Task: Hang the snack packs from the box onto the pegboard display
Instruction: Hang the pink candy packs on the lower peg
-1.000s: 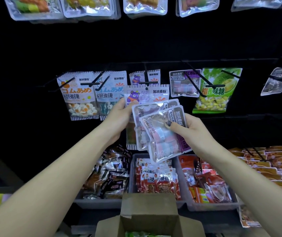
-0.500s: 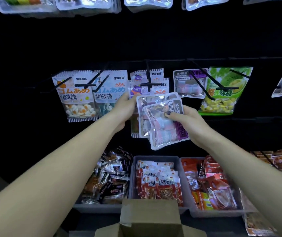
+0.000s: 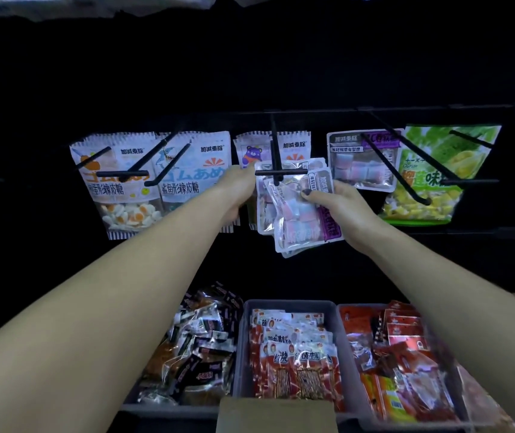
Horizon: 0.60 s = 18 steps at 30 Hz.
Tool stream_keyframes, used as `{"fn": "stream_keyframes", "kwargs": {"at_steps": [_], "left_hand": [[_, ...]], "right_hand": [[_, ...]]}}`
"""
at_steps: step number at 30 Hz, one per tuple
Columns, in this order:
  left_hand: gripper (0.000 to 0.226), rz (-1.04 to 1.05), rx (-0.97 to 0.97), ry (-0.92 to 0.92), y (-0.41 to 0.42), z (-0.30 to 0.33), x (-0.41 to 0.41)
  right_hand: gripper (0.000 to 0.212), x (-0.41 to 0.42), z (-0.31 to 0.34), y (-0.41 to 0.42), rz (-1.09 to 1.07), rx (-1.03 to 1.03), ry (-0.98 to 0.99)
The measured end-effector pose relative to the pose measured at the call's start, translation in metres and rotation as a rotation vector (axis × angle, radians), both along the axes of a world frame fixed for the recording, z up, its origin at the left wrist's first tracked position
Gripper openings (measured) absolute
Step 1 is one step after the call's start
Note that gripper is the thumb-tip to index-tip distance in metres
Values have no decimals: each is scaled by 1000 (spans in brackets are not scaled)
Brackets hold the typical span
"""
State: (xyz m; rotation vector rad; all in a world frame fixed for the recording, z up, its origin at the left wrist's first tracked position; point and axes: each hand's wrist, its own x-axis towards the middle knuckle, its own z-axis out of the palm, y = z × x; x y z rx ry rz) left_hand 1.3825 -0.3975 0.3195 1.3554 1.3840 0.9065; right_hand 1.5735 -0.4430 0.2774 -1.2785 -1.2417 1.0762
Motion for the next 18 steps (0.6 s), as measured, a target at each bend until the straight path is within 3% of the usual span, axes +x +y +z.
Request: {"fn": "stream_keyframes", "kwargs": {"at_steps": [3,7,12,14,18], "left_hand": [[35,-6,-54,-53,-1,-2,-3],[46,-22,-100,-105,-14,-9,-8],[81,-49,-132,-132,-74,-20,-14],[89,-148,-169,-111,-102,-27,-18],[45,-205,-171,-121,-154,-39,-23]], "right_hand": [[9,0,0,-1,3,19,-1],[32,3,-3,-19,-21,72,-63],[14,4,-14,-63,-87,79,-25],[5,0,-18,-84,-61,15,39],[9,-17,-28,-122,-6,-145,68]]}}
